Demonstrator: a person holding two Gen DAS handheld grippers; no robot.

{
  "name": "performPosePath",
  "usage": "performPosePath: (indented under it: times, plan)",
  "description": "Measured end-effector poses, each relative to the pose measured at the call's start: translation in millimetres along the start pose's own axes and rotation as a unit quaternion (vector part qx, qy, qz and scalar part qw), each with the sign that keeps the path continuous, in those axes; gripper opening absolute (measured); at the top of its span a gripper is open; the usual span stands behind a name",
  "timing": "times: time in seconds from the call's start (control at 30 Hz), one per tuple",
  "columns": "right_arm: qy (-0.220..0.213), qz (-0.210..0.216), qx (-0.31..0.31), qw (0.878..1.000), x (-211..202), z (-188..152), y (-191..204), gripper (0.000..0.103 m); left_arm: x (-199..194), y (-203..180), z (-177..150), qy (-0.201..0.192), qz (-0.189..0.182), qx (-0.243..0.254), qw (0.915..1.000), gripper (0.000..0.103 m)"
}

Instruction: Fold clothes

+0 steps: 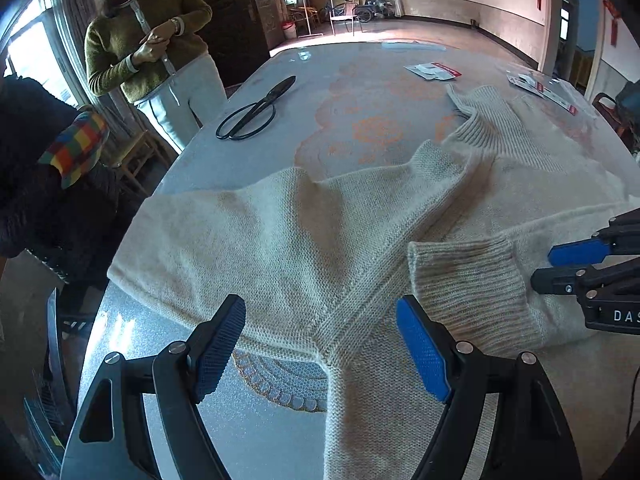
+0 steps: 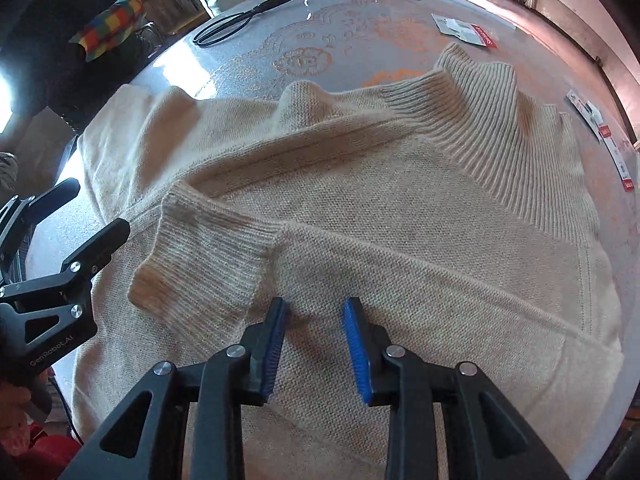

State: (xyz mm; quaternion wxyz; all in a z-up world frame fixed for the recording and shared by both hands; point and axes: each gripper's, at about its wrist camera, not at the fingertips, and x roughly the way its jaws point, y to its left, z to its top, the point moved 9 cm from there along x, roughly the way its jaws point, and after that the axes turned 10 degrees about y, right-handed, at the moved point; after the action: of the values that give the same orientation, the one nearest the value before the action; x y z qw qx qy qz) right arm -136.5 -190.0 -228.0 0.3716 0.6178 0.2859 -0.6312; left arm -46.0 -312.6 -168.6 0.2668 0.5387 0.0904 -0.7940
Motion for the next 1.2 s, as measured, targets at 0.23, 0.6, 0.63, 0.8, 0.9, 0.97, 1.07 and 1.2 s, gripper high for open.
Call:
performPosePath:
  times: [0.23, 0.6, 0.63, 0.8, 0.9, 0.97, 1.07, 1.2]
  plan:
    - [-0.007, 0.006, 0.003, 1.0, -8.1, -1.9, 1.7, 0.03, -9.4, -4.9, 2.9, -0.011, -0.011, 0.007, 0.9999, 0.079]
    - [-0.009, 0.011, 0.003, 1.0, -13.5, -5.0, -0.2, 0.03, -11.2, -4.8, -0.1, -0.011, -0.013, 0.007, 0.9998, 0.079]
    - [-0.009, 0.012, 0.002, 1.0, -14.0, -4.9, -0.2, 0.03, -11.3, -5.3, -0.8, -0.01, -0.014, 0.008, 0.9998, 0.079]
    - [-0.005, 0.007, 0.01, 1.0, -16.7, 2.3, -1.8, 0.032, -13.0, -7.0, -5.8, -0.012, -0.019, 0.01, 0.9997, 0.079]
    - [-0.044, 0.032, -0.041, 0.998, -57.2, 42.9, 40.2, 0.032, -12.5, -8.4, -8.4, -0.017, -0.026, 0.002, 0.9995, 0.079]
    - [-0.109, 0.026, -0.084, 0.99, -108.8, 72.3, 69.9, 0.027, -9.4, -12.7, -9.3, -0.007, -0.03, 0.0, 0.9995, 0.079]
    - [-0.174, 0.011, -0.081, 0.981, -155.1, 89.5, 55.0, 0.031, -13.1, -20.3, -5.2, -0.01, -0.03, 0.005, 0.9995, 0.079]
    - [-0.104, -0.002, -0.037, 0.994, -114.0, 61.2, 31.2, 0.031, -19.6, -25.2, -2.7, -0.026, -0.027, 0.015, 0.9992, 0.079]
